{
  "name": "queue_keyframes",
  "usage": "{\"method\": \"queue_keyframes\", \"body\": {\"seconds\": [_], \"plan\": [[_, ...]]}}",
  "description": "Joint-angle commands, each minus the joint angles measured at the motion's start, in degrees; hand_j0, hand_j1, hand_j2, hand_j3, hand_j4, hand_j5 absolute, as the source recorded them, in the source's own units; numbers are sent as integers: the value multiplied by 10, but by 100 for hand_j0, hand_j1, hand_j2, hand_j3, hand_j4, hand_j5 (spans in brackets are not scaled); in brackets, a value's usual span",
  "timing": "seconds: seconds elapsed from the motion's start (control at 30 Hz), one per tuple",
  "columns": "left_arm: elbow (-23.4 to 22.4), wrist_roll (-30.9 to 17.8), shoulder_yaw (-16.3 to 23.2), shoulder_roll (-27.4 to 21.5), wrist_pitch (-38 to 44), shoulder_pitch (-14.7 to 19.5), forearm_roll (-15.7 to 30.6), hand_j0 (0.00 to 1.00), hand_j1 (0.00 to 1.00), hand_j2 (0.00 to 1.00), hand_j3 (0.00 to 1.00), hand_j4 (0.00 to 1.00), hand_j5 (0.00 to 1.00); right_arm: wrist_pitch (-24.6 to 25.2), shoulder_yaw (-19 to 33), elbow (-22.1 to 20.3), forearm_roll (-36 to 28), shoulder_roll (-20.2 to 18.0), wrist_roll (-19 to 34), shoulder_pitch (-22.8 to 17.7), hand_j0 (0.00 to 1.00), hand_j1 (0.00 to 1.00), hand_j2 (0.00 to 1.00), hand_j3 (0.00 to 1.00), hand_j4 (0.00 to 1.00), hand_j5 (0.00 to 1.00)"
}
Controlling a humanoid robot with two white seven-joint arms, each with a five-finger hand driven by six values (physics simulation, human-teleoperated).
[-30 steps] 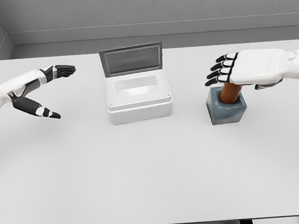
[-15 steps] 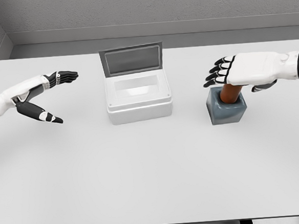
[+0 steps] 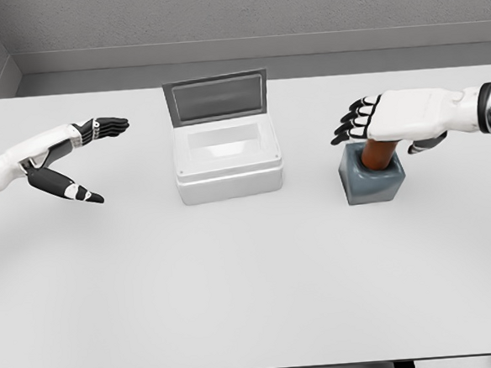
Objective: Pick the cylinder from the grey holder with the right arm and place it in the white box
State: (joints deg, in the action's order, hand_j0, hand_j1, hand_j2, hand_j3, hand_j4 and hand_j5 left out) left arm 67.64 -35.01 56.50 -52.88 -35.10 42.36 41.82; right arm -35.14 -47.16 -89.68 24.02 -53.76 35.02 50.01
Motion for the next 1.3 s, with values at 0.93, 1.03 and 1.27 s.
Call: {"method": "queue_keyframes", "body": {"seconds": [0.93,1.03,1.27], "plan": [[1,0,-1,1,1,-3,5,100,100,100,100,100,100,1,-4,-1,-11,-18,0,19,23,23,23,23,23,23],[1,0,-2,1,1,-3,5,100,100,100,100,100,100,1,-2,-3,-12,-16,0,39,23,23,23,23,23,23],[1,0,-2,1,1,-3,5,100,100,100,100,100,100,1,-10,1,-27,75,0,83,23,23,23,23,23,23]]}}
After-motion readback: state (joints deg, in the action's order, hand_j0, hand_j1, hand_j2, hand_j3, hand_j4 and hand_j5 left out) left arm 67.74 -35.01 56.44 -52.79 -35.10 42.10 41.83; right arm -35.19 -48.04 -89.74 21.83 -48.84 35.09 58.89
